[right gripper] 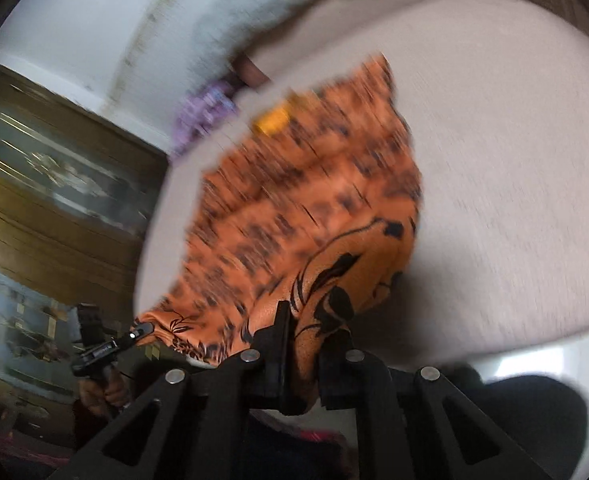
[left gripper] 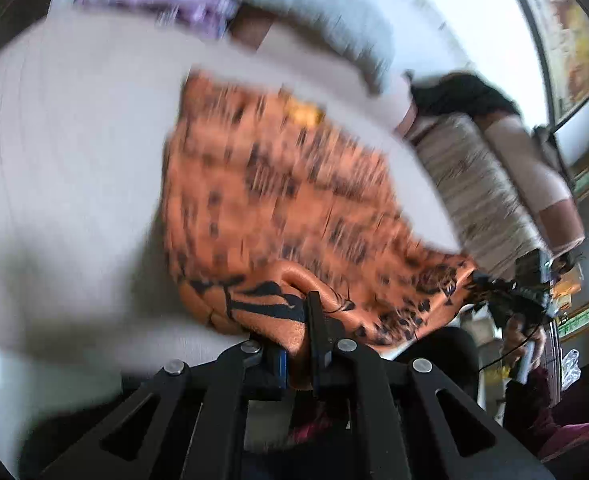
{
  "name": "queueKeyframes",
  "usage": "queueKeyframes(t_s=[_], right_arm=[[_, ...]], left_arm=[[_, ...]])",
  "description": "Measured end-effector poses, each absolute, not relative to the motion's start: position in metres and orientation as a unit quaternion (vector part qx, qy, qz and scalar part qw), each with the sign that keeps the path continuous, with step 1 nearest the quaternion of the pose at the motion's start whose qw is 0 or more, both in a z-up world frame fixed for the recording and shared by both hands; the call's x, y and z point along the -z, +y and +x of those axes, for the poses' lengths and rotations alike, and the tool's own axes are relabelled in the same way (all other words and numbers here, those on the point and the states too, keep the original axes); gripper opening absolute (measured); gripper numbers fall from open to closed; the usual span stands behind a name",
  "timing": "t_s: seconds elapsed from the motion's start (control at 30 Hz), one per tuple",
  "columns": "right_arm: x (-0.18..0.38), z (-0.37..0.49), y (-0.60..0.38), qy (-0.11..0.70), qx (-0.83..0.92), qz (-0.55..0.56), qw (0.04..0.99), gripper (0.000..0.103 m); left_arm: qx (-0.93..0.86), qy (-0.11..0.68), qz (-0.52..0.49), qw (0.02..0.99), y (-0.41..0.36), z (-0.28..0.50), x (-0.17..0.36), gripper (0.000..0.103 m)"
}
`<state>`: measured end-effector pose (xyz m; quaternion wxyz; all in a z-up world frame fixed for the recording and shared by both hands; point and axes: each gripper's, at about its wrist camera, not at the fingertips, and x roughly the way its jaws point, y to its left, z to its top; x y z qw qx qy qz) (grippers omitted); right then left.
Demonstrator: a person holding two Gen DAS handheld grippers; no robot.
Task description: Fold small clothes
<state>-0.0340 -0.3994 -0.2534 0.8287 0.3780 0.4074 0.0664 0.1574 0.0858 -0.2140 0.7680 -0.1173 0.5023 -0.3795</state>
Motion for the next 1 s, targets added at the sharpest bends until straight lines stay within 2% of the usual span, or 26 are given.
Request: queueKeyframes(t_s=[0.13, 0.27, 0.37, 0.4, 0.47, 0.53, 0.57, 0.6, 0.67, 0.7, 0.77, 0.8, 0.83, 0.93, 1.0], right_arm=[[0.220, 0.017, -0.427, 0.344, -0.060, 0.403, 0.846, 0.011], [0.216, 0.095, -0.461, 0.298, -0.042, 0.432, 0.850, 0.011], [0.240, 0.159, -0.480, 0.283, -0.009, 0.458, 0.843, 0.012], [0.252, 0.177, -0.485, 0.281, 0.008, 0.469, 0.837, 0.015], [0.283, 0.210, -0.495, 0.271, 0.026, 0.509, 0.817, 0.016], [0.312, 0.232, -0.503, 0.263, 0.037, 0.542, 0.797, 0.022], [0.330, 0.238, -0.506, 0.252, 0.048, 0.558, 0.789, 0.032], [0.337, 0.239, -0.509, 0.249, 0.056, 0.562, 0.786, 0.050], [0.348, 0.237, -0.519, 0.236, 0.083, 0.563, 0.788, 0.078], [0.347, 0.240, -0.526, 0.229, 0.090, 0.560, 0.791, 0.078], [0.339, 0.239, -0.537, 0.212, 0.102, 0.539, 0.809, 0.078], [0.332, 0.236, -0.538, 0.199, 0.101, 0.527, 0.820, 0.078], [0.326, 0.237, -0.539, 0.195, 0.097, 0.521, 0.825, 0.077], [0.306, 0.242, -0.525, 0.215, 0.066, 0.483, 0.846, 0.066], [0.289, 0.254, -0.500, 0.252, 0.041, 0.423, 0.870, 0.054]], left_arm=[[0.376, 0.455, -0.116, 0.799, 0.072, 0.219, 0.161, 0.008], [0.344, 0.434, -0.098, 0.827, 0.039, 0.300, 0.148, 0.008], [0.317, 0.445, -0.091, 0.833, -0.001, 0.368, 0.174, 0.009], [0.309, 0.450, -0.089, 0.833, -0.014, 0.381, 0.188, 0.010], [0.278, 0.468, -0.086, 0.835, -0.038, 0.417, 0.229, 0.010], [0.257, 0.490, -0.102, 0.827, -0.047, 0.439, 0.268, 0.011], [0.247, 0.499, -0.110, 0.824, -0.050, 0.447, 0.281, 0.011], [0.238, 0.503, -0.123, 0.822, -0.050, 0.452, 0.295, 0.011], [0.240, 0.483, -0.165, 0.826, -0.041, 0.451, 0.308, 0.014], [0.245, 0.464, -0.198, 0.828, -0.032, 0.448, 0.311, 0.018], [0.231, 0.416, -0.258, 0.841, -0.010, 0.439, 0.312, 0.041], [0.213, 0.412, -0.272, 0.843, -0.005, 0.440, 0.308, 0.063], [0.200, 0.409, -0.284, 0.844, 0.000, 0.441, 0.303, 0.068], [0.188, 0.362, -0.310, 0.859, 0.019, 0.424, 0.274, 0.071], [0.147, 0.373, -0.249, 0.882, 0.016, 0.407, 0.257, 0.073]])
